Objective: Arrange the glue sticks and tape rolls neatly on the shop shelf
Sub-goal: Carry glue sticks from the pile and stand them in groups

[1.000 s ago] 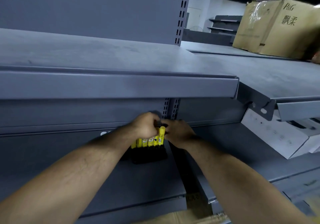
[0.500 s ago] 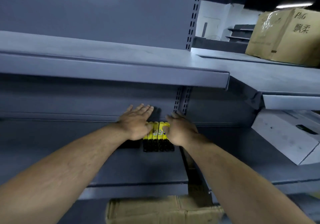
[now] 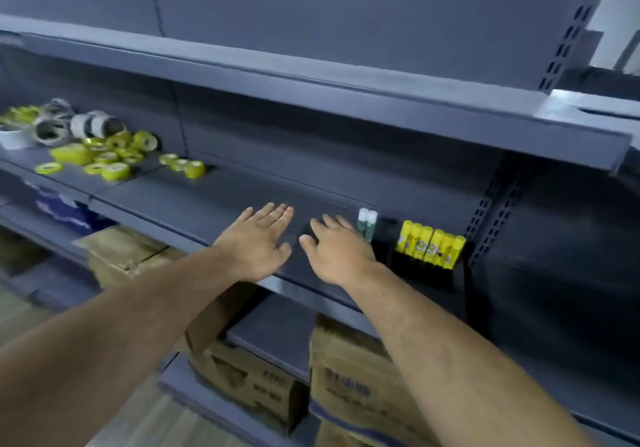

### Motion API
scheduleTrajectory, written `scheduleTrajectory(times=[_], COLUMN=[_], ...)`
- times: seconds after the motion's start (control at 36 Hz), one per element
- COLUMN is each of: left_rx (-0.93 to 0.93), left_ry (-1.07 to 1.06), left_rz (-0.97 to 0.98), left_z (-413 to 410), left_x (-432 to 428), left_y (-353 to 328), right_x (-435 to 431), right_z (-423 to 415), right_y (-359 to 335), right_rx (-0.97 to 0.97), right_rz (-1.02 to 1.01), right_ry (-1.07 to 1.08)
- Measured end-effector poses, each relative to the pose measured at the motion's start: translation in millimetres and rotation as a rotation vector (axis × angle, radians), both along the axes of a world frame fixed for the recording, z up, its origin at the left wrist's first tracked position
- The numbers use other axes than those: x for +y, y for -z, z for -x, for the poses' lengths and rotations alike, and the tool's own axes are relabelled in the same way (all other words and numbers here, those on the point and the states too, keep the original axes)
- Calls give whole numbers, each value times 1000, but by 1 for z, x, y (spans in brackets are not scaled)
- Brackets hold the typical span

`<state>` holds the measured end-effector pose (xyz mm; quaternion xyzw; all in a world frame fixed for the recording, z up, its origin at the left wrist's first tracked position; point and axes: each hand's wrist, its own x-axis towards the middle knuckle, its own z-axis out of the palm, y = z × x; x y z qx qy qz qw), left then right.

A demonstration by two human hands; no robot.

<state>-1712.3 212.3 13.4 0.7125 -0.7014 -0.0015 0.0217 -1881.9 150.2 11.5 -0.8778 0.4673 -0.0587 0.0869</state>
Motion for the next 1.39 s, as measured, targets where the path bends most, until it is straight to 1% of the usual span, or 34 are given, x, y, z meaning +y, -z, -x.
scheduleTrajectory(times=[0.11,0.28,0.36,0.53,0.69,0.86,1.0,1.11,1.39], left_rx=[31,79,97,63,80,57,70,69,51], left_ry=[-116,-216,-255,-342,-392,-437,-492,-554,-702], left_rz=[38,86,82,94,112,153,139,124,137], left_z=[-56,-149,-204,-320,-408,-480,-542,-593,-718], left_x=[33,74,94,130,158,169,168,161,149], left_y=[-5,0,2,-5,-25,-20,-12,-9,-24], right_x=[21,44,55,82,95,94,89,75,35], right_z=[-60,-159,-215,-330,-429,-510,-582,-644,-799], right_y=[-7,-13,-14,-24,-31,-27,-25,-22,-26], right_rx=[24,31,33,12,-2,3,13,13,0], right_rz=[20,26,23,35,33,29,41,61,22], right_ry=[-115,-226,-259,-314,-344,-395,-470,-537,-667])
